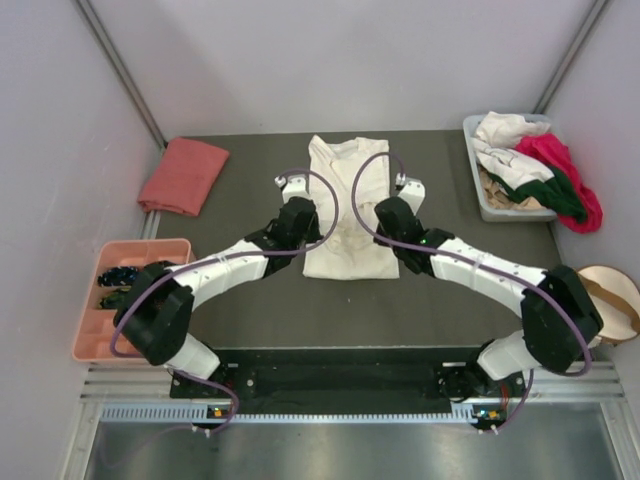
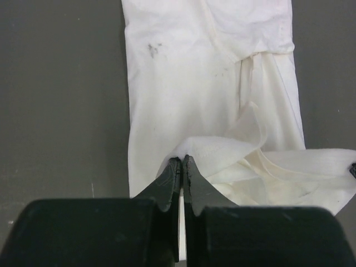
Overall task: Fold and stack the t-shirts
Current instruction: Fold the folded rectangular tshirt in 1/3 of the way
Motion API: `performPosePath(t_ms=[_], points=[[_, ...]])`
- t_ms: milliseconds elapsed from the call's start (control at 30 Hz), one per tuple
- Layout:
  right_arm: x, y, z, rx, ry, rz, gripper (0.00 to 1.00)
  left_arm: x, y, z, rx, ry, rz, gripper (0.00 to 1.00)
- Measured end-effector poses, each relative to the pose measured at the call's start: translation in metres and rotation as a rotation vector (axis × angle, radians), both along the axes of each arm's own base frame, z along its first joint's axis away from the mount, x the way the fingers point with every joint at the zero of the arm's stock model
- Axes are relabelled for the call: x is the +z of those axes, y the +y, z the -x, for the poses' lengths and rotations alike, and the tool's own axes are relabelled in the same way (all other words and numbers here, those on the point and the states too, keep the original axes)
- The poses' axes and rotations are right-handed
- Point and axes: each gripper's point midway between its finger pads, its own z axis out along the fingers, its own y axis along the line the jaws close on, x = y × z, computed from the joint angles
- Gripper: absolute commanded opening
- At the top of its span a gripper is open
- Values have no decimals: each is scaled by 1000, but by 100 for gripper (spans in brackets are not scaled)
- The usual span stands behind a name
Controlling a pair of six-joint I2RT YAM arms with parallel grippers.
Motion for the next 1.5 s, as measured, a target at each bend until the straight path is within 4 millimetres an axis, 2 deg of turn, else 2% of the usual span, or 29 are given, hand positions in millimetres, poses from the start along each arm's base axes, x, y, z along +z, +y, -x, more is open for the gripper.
performPosePath(t_ms=[200, 467, 600, 733, 1133, 1400, 1433, 1467, 1500], points=[[-3, -1, -46, -12, 1, -28, 0, -1, -9, -30, -9, -9, 7, 0], [-35, -8, -79, -15, 71, -47, 0, -17, -19, -60, -19, 11, 7, 0], [-52, -12, -83, -16, 107, -52, 0, -29, -19, -68, -20, 27, -5, 0], [-59, -15, -87, -18, 122, -58, 0, -36, -17, -73, -17, 36, -10, 0], [-49, -16, -108, -20, 96, -103, 0, -52, -1, -94, 17, 63, -6, 0], [-54, -20, -116, -26, 103, -103, 0, -55, -7, -112, 11, 58, 12, 0], [-56, -21, -116, -27, 106, -102, 4, -56, -7, -113, 11, 58, 12, 0], [-58, -22, -117, -28, 111, -102, 21, -57, -8, -115, 11, 60, 12, 2], [-59, -23, -117, -30, 114, -101, 28, -57, -9, -116, 10, 59, 13, 5]])
